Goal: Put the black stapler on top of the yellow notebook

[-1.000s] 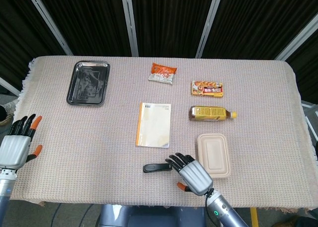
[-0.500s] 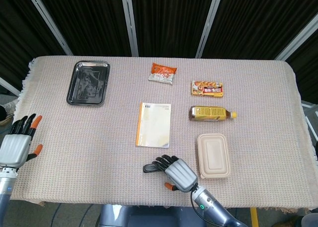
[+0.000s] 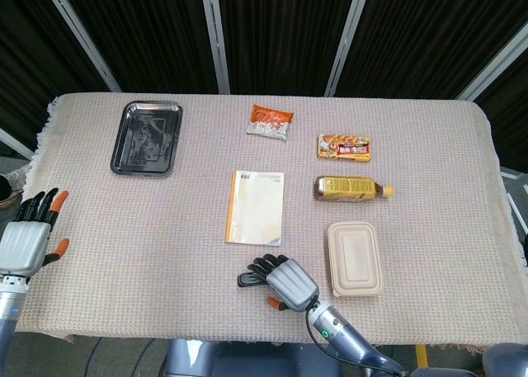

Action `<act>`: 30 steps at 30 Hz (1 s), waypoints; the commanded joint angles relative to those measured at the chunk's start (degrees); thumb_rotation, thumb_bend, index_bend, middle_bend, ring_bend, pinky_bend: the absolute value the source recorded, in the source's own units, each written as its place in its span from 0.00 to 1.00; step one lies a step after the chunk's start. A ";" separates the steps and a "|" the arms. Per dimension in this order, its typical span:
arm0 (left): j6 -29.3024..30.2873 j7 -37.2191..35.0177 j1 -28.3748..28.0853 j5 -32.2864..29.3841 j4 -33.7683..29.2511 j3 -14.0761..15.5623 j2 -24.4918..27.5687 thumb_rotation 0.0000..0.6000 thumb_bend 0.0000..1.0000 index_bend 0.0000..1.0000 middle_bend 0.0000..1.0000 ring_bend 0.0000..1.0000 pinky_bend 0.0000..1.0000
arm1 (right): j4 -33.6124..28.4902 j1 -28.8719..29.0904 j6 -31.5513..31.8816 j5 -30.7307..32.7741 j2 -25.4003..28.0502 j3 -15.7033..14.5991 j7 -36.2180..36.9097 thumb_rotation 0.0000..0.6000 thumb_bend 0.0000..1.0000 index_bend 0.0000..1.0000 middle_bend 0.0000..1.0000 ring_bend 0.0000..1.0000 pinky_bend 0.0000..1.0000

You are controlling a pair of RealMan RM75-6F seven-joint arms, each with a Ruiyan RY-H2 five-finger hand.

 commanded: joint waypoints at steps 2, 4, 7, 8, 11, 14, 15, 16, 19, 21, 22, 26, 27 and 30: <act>-0.44 0.05 -0.22 -0.17 0.10 0.05 -0.03 1.00 0.32 0.00 0.00 0.00 0.11 | 1.34 0.69 -0.15 0.11 -0.96 0.00 1.11 1.00 0.24 0.20 0.21 0.22 0.41; -0.52 -0.03 -0.30 -0.24 0.29 0.03 -0.10 1.00 0.32 0.00 0.00 0.00 0.11 | 3.02 1.12 -0.11 -0.06 -1.89 -0.05 1.91 1.00 0.25 0.21 0.21 0.23 0.41; -0.68 -0.20 -0.37 -0.26 0.39 0.11 -0.08 1.00 0.32 0.00 0.00 0.00 0.11 | 4.22 1.47 0.19 -0.15 -2.52 -0.11 2.43 1.00 0.26 0.26 0.22 0.24 0.42; -0.76 -0.25 -0.39 -0.28 0.41 0.15 -0.06 1.00 0.32 0.00 0.00 0.00 0.11 | 4.57 1.64 0.23 -0.17 -2.71 -0.12 2.52 1.00 0.27 0.28 0.22 0.24 0.43; -0.85 -0.37 -0.44 -0.32 0.43 0.17 -0.03 1.00 0.32 0.00 0.00 0.00 0.11 | 5.31 2.03 0.33 -0.22 -3.12 -0.09 2.80 1.00 0.28 0.32 0.24 0.26 0.45; -1.03 -0.47 -0.52 -0.54 0.61 0.14 -0.07 1.00 0.32 0.00 0.00 0.00 0.11 | 7.26 2.84 0.21 -0.50 -3.96 -0.02 3.46 1.00 0.29 0.34 0.25 0.29 0.47; -1.13 -0.50 -0.57 -0.63 0.64 0.13 -0.07 1.00 0.32 0.00 0.00 0.00 0.11 | 7.80 2.99 0.26 -0.52 -4.17 0.00 3.81 1.00 0.30 0.35 0.25 0.29 0.47; -1.24 -0.53 -0.62 -0.73 0.68 0.11 -0.08 1.00 0.32 0.00 0.00 0.00 0.11 | 8.26 3.12 0.38 -0.57 -4.34 0.02 4.11 1.00 0.30 0.36 0.26 0.30 0.48; -1.56 -0.59 -0.76 -0.99 0.81 0.07 -0.10 1.00 0.32 0.00 0.00 0.00 0.11 | 9.35 3.42 0.83 -0.74 -4.72 0.02 4.80 1.00 0.32 0.39 0.28 0.33 0.51; -1.95 -0.57 -0.93 -1.20 0.93 0.07 -0.15 1.00 0.32 0.00 0.00 0.00 0.11 | 10.13 3.62 1.27 -0.86 -5.06 0.17 5.41 1.00 0.33 0.41 0.29 0.36 0.53; -2.07 -0.55 -0.99 -1.28 0.96 0.06 -0.16 1.00 0.32 0.00 0.00 0.00 0.11 | 10.57 3.72 1.55 -1.08 -5.26 0.16 5.75 1.00 0.33 0.42 0.30 0.37 0.54; -2.27 -0.41 -1.16 -1.42 1.01 0.07 -0.24 1.00 0.32 0.00 0.00 0.00 0.11 | 12.36 4.02 2.84 -2.17 -6.00 -0.19 6.60 1.00 0.35 0.48 0.35 0.44 0.60; -2.28 -0.37 -1.18 -1.42 1.02 0.09 -0.27 1.00 0.32 0.00 0.00 0.00 0.11 | 12.53 4.00 3.27 -2.39 -6.11 -0.26 6.62 1.00 0.36 0.51 0.37 0.47 0.63; -2.24 -0.32 -1.23 -1.38 0.98 0.13 -0.28 1.00 0.32 0.00 0.00 0.00 0.11 | 12.79 3.95 4.52 -3.13 -6.30 -0.48 6.22 1.00 0.39 0.56 0.42 0.53 0.68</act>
